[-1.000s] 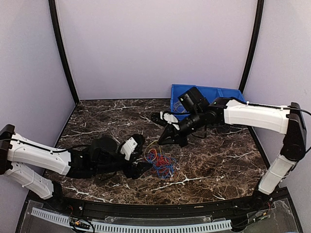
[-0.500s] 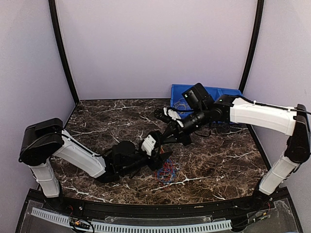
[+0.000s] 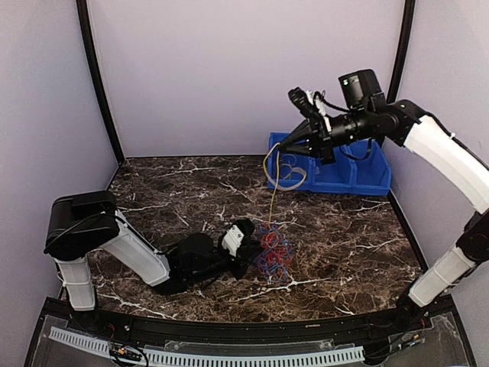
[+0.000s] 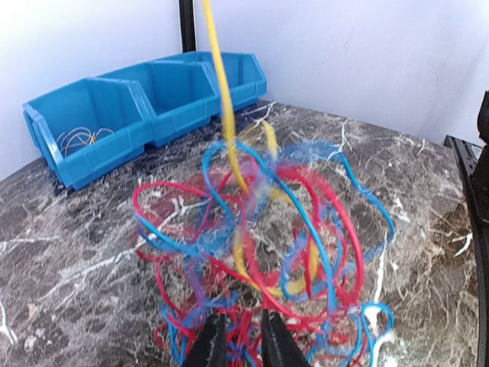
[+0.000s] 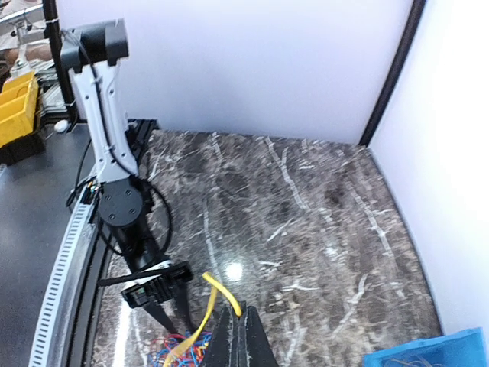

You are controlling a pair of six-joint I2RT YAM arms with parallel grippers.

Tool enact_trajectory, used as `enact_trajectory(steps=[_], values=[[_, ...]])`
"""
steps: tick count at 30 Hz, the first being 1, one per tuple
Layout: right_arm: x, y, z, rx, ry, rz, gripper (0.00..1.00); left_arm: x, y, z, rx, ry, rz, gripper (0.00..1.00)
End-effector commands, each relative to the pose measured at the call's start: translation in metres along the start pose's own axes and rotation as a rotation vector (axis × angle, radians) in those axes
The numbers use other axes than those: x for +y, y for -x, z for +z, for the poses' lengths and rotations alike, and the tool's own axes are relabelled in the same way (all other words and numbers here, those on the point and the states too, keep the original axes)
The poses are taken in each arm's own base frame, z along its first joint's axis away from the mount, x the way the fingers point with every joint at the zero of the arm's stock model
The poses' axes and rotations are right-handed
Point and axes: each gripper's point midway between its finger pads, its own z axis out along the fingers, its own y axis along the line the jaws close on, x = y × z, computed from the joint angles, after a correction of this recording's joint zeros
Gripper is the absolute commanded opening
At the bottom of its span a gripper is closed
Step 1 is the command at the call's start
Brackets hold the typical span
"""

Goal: Untangle the cables

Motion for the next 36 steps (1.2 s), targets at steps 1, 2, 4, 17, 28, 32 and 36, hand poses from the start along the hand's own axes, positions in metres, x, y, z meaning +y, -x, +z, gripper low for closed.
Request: enact_trajectory(steps=[1,2,4,17,28,32,36], values=[[-0.009,0.053,-0.055,-0.116,-0.049,-0.094,0.00,0.007,-0.009,-0.012,0.036,0.032,-0.003,0.17],[-0.013,0.062,-0.064,-0.128,-0.067,-0.112,0.00,0.008,-0.011,-0.013,0.049,0.039,0.003,0.16],[-0.018,0.082,-0.083,-0.164,-0.094,-0.146,0.00,0.009,-0.016,-0.014,0.074,0.045,0.018,0.15],[-0.017,0.038,-0.062,-0.183,-0.004,-0.005,0.00,0.035,0.024,-0.059,0.056,0.162,-0.050,0.44],[-0.014,0.001,-0.044,-0.156,0.003,0.068,0.00,0.025,0.098,-0.031,-0.092,0.133,-0.050,0.57],[-0.015,-0.015,-0.039,-0.134,-0.010,0.087,0.00,0.022,0.099,-0.018,-0.082,0.130,-0.054,0.57],[-0.023,-0.022,-0.036,-0.117,-0.044,0.097,0.00,0.024,0.092,-0.013,-0.042,0.144,-0.071,0.57]])
